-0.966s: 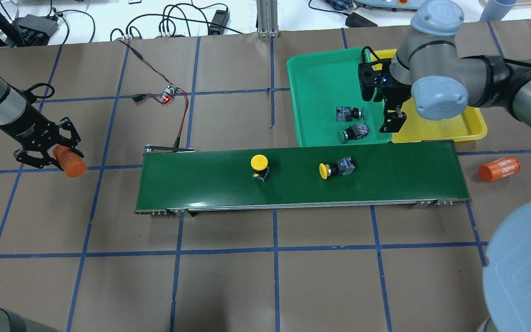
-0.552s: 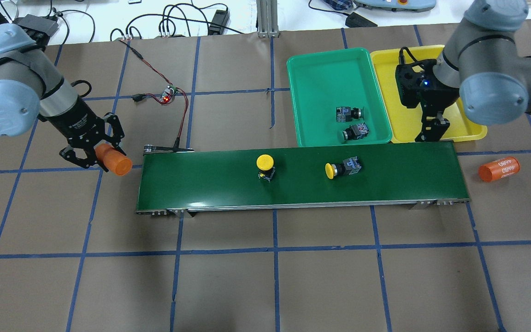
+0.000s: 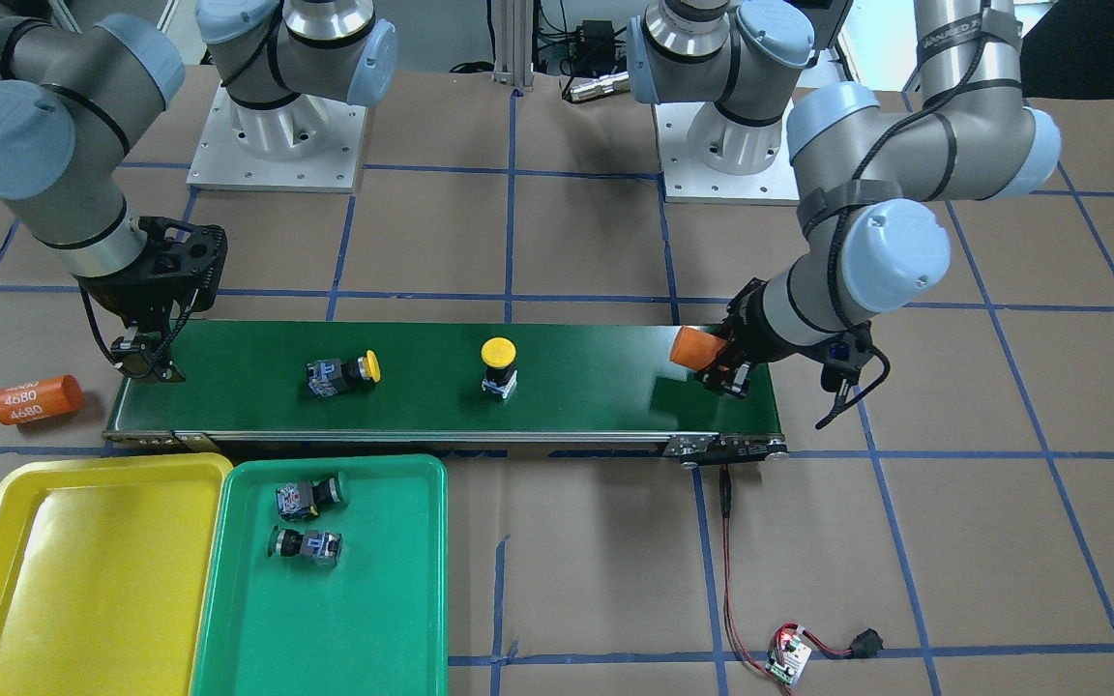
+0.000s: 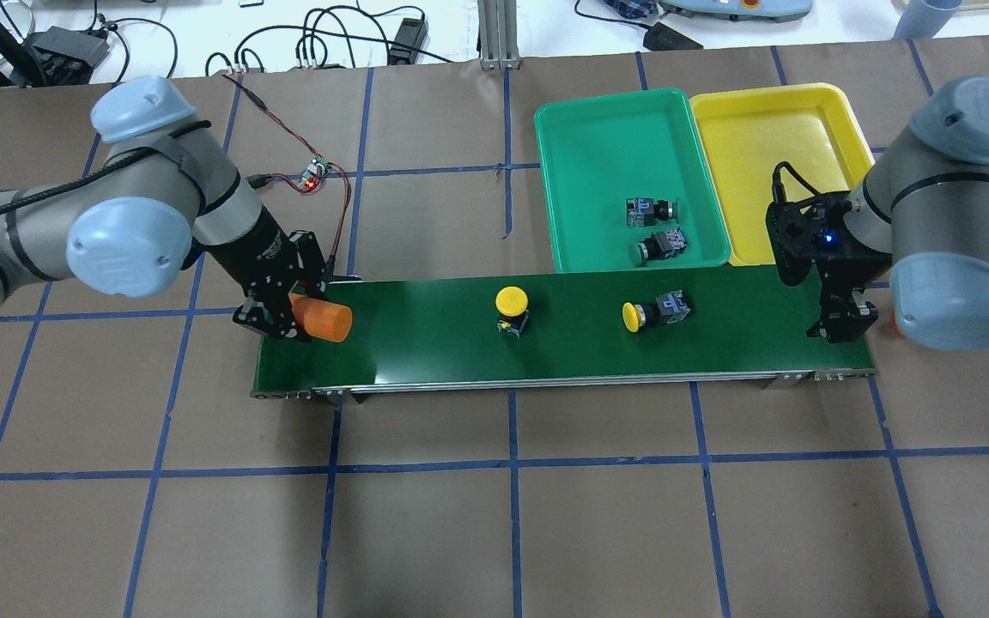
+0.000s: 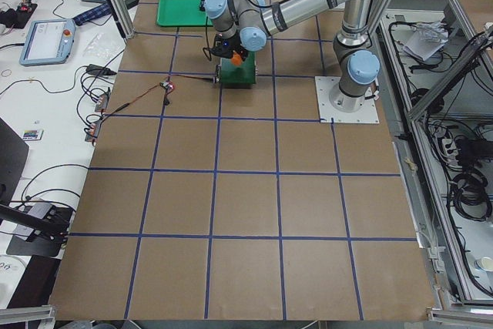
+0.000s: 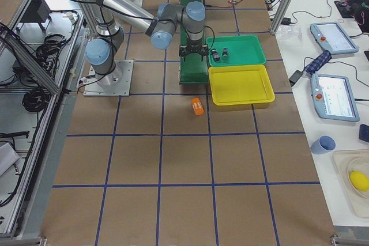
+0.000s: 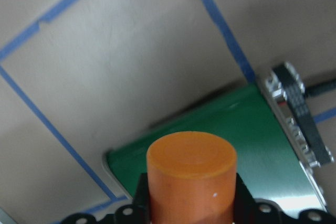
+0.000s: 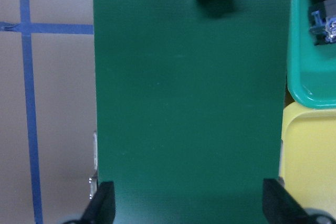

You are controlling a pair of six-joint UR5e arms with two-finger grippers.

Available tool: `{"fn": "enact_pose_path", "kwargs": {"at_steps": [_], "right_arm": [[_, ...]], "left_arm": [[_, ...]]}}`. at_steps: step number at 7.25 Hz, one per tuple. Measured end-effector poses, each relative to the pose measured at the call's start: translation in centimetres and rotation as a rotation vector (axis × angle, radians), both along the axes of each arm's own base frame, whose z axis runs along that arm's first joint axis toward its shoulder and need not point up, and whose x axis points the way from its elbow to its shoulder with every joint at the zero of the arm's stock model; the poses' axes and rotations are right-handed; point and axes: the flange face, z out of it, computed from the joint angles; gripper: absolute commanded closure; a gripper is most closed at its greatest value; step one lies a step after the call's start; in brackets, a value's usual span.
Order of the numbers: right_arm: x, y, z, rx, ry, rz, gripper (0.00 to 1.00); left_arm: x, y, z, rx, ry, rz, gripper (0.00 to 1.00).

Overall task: Sort buttons by color to trays
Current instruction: 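Carry the orange cell onto the belt with left gripper while right gripper lowers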

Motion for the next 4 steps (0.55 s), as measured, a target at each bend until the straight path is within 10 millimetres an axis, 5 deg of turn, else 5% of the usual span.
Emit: {"fn": "enact_pose_path", "kwargs": {"at_steps": [1,2,3,4], "right_arm": [[0.2,0.5,-0.6,0.006,-0.007,-0.002,0.00],[0.3,0.7,-1.0,0.011,-0.013,-0.005,0.00],[0.4,0.8,-1.3,0.014,-0.016,-0.012,0.00],[0.5,0.7,-1.8,0.016,-0.018,-0.020,0.01]], "left_arm": [[-2.2,0.1,-0.3,-0.028,-0.018,0.040,1.00],[-3.3,0.3,-0.7,-0.039,-0.029,0.050,0.41],[-3.7,0.6,-1.1,-0.035,-0.051,0.044,0.00],[-3.7,0.8,-1.5,-0.028,-0.085,0.030,0.00]]}}
